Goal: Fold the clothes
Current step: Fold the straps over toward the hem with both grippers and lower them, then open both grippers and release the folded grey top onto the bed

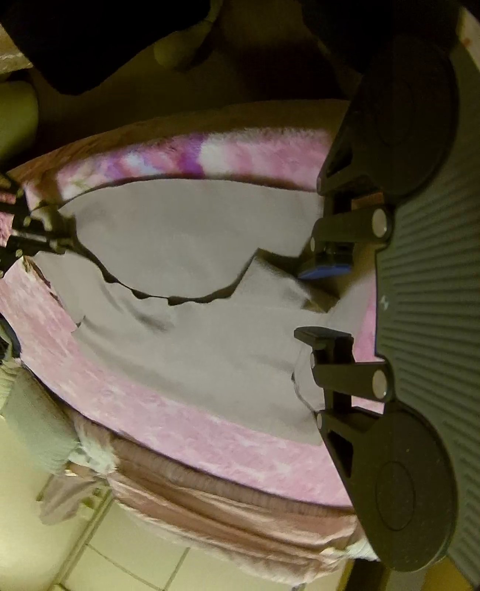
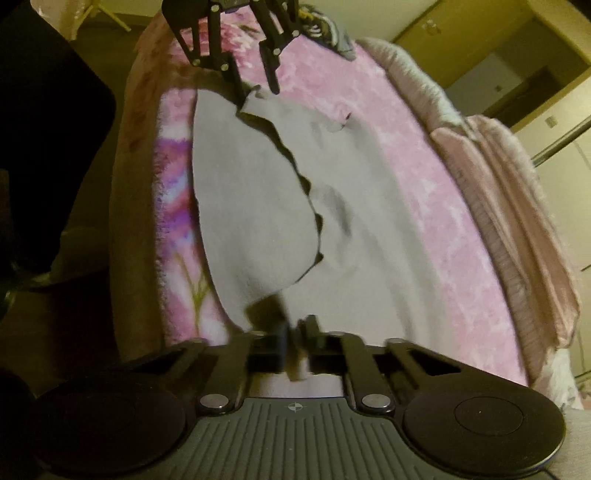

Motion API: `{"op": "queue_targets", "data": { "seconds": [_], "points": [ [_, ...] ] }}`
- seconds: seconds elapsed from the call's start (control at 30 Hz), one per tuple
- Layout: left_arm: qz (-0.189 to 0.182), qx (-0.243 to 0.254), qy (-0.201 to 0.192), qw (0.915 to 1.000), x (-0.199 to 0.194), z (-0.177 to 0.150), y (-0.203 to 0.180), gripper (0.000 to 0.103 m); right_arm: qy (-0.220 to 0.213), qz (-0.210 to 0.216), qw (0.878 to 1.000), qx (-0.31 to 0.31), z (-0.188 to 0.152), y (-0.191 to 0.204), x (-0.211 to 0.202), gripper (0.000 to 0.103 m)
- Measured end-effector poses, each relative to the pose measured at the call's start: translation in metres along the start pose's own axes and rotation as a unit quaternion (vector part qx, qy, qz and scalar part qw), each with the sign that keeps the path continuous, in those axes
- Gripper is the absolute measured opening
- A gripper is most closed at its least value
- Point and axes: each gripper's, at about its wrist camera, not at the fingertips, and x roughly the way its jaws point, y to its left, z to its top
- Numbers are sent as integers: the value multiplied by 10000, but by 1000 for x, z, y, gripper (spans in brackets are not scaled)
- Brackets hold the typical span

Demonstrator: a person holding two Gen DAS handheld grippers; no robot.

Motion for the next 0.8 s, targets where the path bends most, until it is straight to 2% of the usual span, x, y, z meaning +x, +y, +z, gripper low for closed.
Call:
{"op": "queue_targets", "data": {
  "seconds": [0.07,0.1,0.13,0.2,0.4,0.5,0.6,0.67,0.73,0.8],
  "points": [
    [-12,149,-30,9999,1,-1,-2,20,-93,-178,9998,11,-2,1,-1,0],
    [30,237,-75,9997,1,-1,-3,9,-84,-229,9997,18,-3,1,0,0],
    [62,299,-90,9995,2,-1,-3,5,-82,-288,9995,29,-4,2,1,0],
    [65,256,-135,9996,0,-1,0,3,-74,-398,9992,58,-5,3,2,0],
    [381,-152,-489,9980,-27,2,-1,2,-66,-1238,9922,162,6,14,-23,0],
    [228,-205,-516,9982,-34,6,-26,2,34,-1179,9928,224,12,41,-33,0],
    [194,-202,-287,9992,-20,6,-49,4,307,-984,9946,149,10,65,-16,0],
    [307,-263,-280,9988,-17,5,-59,2,525,-966,9939,-53,9,75,-3,0],
    [246,-437,-275,9984,-25,6,-57,8,602,-1092,9918,-290,13,81,-4,0],
    [198,-503,-303,9981,-38,1,-56,12,641,-1095,9916,-239,16,79,-12,0]
  ]
}}
